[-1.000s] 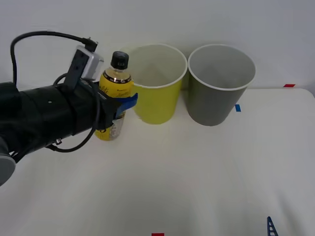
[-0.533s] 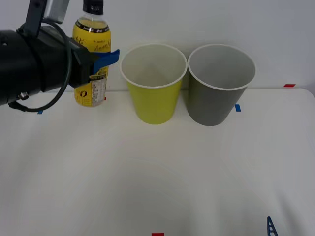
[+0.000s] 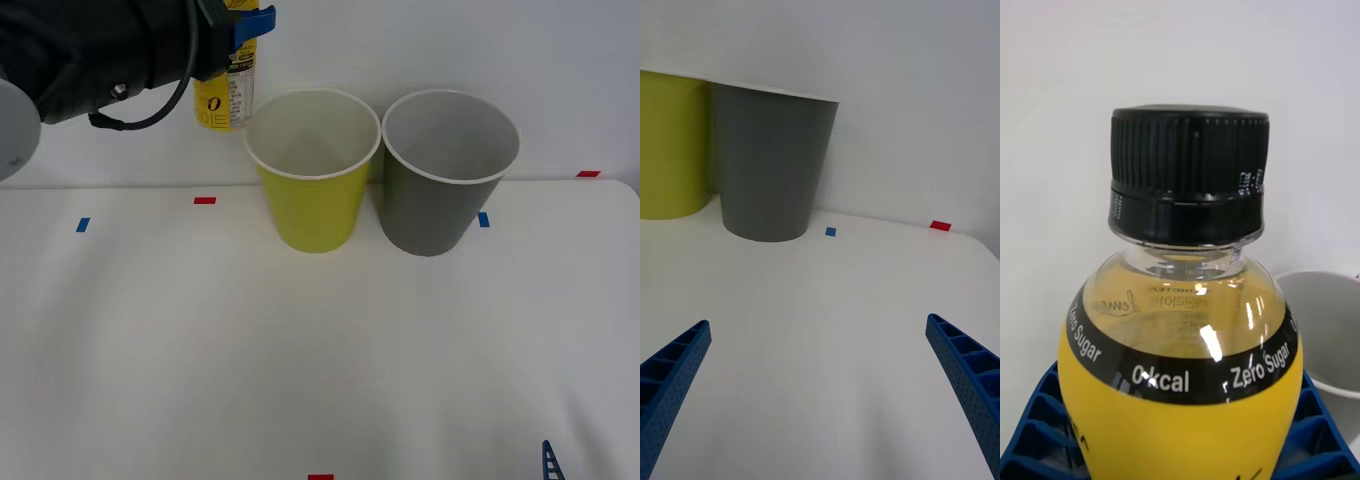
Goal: Put cans in the gray bin and PET bottles in the light green bin.
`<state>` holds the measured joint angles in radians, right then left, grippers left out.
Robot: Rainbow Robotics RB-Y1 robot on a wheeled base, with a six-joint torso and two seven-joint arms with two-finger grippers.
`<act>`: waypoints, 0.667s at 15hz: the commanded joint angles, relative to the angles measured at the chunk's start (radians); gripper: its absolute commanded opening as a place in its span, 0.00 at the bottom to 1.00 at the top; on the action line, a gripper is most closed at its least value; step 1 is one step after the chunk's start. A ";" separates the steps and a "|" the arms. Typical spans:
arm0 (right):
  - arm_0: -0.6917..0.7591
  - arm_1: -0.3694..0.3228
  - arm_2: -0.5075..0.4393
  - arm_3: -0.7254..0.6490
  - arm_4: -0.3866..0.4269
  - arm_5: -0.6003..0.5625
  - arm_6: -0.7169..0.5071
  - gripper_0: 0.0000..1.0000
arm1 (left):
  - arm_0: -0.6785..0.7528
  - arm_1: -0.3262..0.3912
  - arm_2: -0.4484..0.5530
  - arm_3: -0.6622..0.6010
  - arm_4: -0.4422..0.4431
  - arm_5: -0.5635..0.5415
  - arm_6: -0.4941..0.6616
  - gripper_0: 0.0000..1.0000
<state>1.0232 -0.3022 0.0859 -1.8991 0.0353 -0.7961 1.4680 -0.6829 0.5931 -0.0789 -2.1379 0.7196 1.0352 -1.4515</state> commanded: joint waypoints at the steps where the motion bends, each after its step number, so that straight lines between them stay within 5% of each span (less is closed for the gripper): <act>1: 0.000 0.000 0.000 0.000 0.000 0.000 0.000 1.00 | -0.058 -0.036 -0.101 0.144 -0.068 -0.145 0.005 0.00; 7: 0.000 0.000 0.000 0.000 0.000 0.000 0.000 1.00 | -0.165 -0.087 -0.257 0.381 -0.129 -0.396 0.026 0.01; 10: 0.000 0.000 0.000 0.000 0.000 0.000 0.000 1.00 | -0.170 -0.119 -0.271 0.406 -0.135 -0.428 0.034 0.01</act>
<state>1.0232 -0.3022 0.0859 -1.8991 0.0353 -0.7961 1.4680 -0.8505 0.4833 -0.3474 -1.7369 0.5883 0.6109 -1.4204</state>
